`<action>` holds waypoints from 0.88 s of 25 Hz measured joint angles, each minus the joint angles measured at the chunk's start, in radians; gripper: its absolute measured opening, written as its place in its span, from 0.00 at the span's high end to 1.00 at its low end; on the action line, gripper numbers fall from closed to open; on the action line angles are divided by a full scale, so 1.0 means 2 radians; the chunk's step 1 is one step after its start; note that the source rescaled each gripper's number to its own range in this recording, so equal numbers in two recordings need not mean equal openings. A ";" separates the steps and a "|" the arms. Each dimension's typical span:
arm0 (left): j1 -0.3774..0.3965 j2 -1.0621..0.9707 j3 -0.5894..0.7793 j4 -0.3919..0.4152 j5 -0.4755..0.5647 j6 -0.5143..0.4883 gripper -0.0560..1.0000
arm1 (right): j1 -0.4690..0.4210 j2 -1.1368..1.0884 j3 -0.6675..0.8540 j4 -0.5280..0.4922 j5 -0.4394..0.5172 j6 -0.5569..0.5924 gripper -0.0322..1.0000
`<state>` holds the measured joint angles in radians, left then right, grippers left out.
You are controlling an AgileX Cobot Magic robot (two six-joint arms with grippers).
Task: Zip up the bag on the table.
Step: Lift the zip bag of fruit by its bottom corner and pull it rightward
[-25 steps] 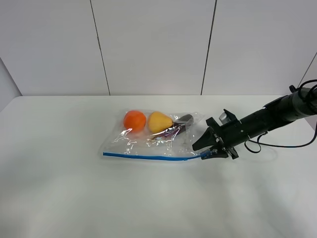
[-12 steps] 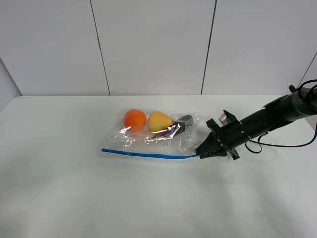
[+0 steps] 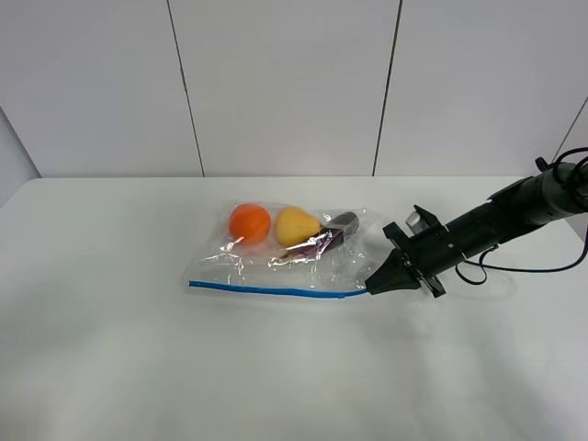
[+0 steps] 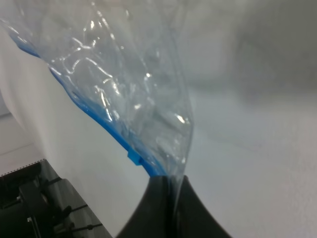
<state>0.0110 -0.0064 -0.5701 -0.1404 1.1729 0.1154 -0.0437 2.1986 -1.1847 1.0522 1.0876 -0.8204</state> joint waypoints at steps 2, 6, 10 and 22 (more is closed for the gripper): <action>0.000 0.000 0.000 0.000 0.000 0.000 0.00 | 0.000 0.000 0.000 0.000 0.002 0.000 0.97; 0.000 0.000 0.000 0.000 0.000 0.000 0.00 | 0.000 0.000 0.000 0.032 0.029 -0.016 0.97; 0.000 0.000 0.000 0.000 0.000 0.000 0.00 | 0.000 0.000 0.000 0.081 0.057 -0.034 0.97; 0.000 0.000 0.000 0.000 0.000 0.000 0.00 | 0.000 -0.041 0.000 0.112 0.057 -0.037 0.97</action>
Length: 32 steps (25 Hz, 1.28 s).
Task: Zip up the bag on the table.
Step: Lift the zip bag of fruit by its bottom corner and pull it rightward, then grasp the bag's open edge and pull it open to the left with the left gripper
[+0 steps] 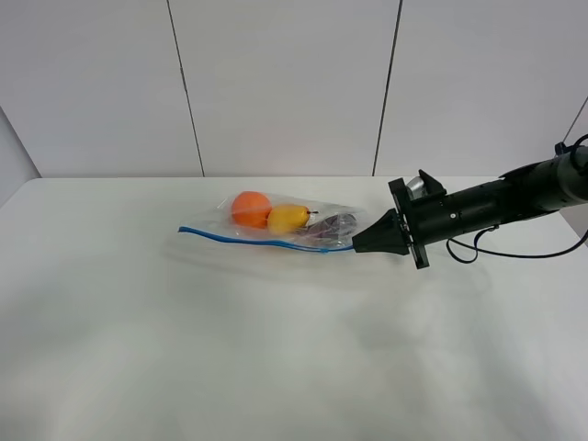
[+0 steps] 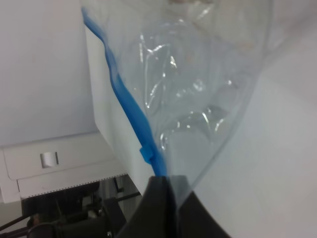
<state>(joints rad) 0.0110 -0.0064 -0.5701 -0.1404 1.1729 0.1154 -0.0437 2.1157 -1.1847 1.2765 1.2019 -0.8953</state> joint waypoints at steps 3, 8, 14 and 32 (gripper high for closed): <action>0.000 0.000 0.000 0.000 0.000 0.000 0.00 | 0.000 -0.001 0.000 0.005 0.000 0.002 0.97; 0.000 0.000 0.000 0.000 0.000 0.000 0.00 | 0.000 -0.001 0.000 0.006 0.000 0.002 0.97; 0.000 0.000 0.000 0.000 0.000 0.000 0.00 | 0.000 -0.001 0.000 0.014 0.000 0.002 0.97; 0.000 0.252 -0.112 0.000 -0.104 0.060 0.00 | 0.000 -0.001 0.000 0.014 0.000 0.008 0.97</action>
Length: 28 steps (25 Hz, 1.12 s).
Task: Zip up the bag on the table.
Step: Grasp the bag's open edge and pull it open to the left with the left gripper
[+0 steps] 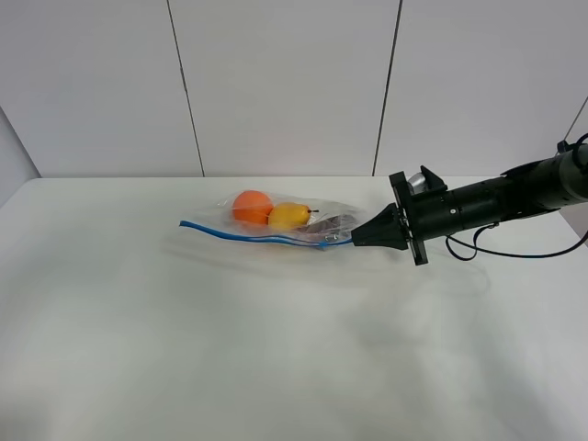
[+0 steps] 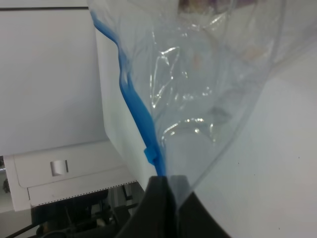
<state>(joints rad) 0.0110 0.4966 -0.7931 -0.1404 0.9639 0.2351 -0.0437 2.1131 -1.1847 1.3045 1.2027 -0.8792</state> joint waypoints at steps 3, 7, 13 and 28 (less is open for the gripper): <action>0.000 0.072 -0.022 0.000 -0.070 0.075 0.00 | 0.000 0.000 0.000 0.000 0.000 0.001 0.97; 0.000 0.151 -0.029 0.000 -0.187 0.215 0.00 | 0.000 0.000 0.000 0.000 0.000 0.001 0.97; 0.000 0.248 -0.030 -0.012 -0.344 0.396 0.00 | 0.000 0.000 0.000 0.000 0.000 0.001 0.97; -0.065 0.363 -0.030 -0.023 -0.392 0.566 0.00 | 0.000 0.000 0.000 0.000 0.000 0.001 0.97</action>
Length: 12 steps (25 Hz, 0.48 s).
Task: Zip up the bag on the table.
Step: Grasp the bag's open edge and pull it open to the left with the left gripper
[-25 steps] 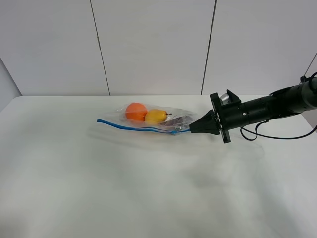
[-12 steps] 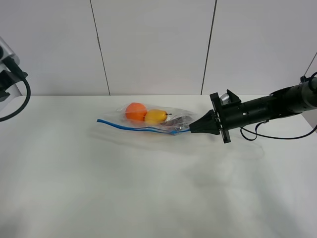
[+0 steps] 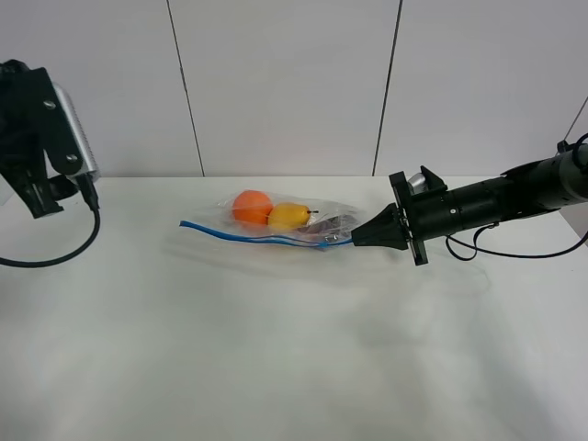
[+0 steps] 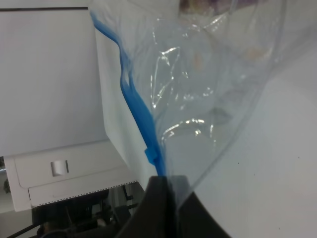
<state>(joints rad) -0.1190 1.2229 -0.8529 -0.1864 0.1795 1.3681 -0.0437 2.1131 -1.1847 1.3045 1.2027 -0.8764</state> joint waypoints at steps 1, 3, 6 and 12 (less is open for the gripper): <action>-0.017 0.005 0.000 0.000 0.000 0.000 0.00 | 0.000 0.000 0.000 0.000 0.000 0.000 0.97; -0.052 0.013 0.000 0.000 0.000 0.000 0.00 | 0.000 0.000 0.000 0.000 0.000 0.000 0.97; -0.112 0.031 0.000 -0.001 0.000 -0.004 0.00 | 0.000 0.000 0.000 0.000 0.000 0.000 0.97; -0.211 0.091 -0.001 -0.001 -0.053 -0.025 0.00 | 0.000 0.000 0.000 0.000 0.000 0.000 0.97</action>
<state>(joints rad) -0.5400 1.4056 -0.8540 -0.1888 0.0727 1.3175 -0.0437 2.1131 -1.1847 1.3045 1.2027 -0.8764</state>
